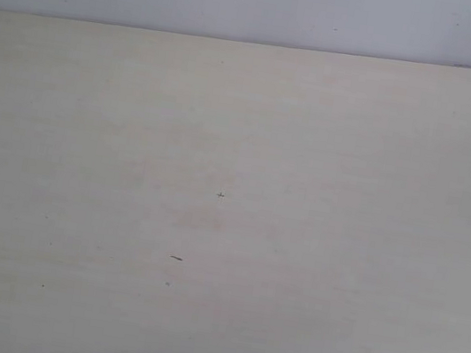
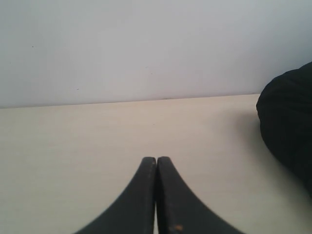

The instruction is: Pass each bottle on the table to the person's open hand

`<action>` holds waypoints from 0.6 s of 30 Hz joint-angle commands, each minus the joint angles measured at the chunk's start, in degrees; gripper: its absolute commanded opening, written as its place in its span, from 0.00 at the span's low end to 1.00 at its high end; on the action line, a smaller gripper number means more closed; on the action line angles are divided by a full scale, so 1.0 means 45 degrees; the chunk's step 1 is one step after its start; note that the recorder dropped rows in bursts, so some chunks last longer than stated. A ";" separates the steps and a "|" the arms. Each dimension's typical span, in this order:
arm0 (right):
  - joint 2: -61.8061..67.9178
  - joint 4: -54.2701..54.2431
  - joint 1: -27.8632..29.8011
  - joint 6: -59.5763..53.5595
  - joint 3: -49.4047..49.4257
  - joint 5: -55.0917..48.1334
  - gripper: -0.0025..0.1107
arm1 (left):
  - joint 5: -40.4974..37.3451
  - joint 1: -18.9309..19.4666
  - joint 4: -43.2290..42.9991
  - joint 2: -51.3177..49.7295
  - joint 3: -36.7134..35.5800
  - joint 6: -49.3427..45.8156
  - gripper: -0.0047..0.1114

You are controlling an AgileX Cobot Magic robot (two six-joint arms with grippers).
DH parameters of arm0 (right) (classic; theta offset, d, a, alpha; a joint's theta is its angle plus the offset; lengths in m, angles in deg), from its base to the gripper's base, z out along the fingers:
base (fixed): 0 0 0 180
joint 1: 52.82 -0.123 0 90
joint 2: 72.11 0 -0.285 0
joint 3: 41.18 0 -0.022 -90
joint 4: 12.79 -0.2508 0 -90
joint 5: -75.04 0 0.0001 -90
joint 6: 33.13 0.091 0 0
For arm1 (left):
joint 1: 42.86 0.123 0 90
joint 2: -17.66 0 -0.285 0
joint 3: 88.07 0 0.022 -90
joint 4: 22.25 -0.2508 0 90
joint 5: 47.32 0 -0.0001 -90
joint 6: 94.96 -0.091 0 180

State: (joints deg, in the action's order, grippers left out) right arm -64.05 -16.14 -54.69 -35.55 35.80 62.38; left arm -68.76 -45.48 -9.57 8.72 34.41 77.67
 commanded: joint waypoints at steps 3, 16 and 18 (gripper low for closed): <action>-0.0061 0.0100 0.0100 -0.0108 0.0053 0.0067 0.02 | 0.0317 0.0027 -0.1123 0.0044 -0.0656 0.0696 0.05; -0.0061 0.0100 0.0100 -0.0108 0.0053 0.0067 0.02 | 0.3092 0.0027 -0.2611 0.0151 -0.4306 0.2132 0.05; -0.0061 0.0100 0.0100 -0.0108 0.0053 0.0067 0.02 | 0.3208 0.0027 -0.2738 0.0151 -0.4378 0.2132 0.05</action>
State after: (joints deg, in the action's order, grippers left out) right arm -64.05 -16.14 -54.69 -35.55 35.80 62.38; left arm -56.10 -45.48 -20.55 9.06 15.61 86.89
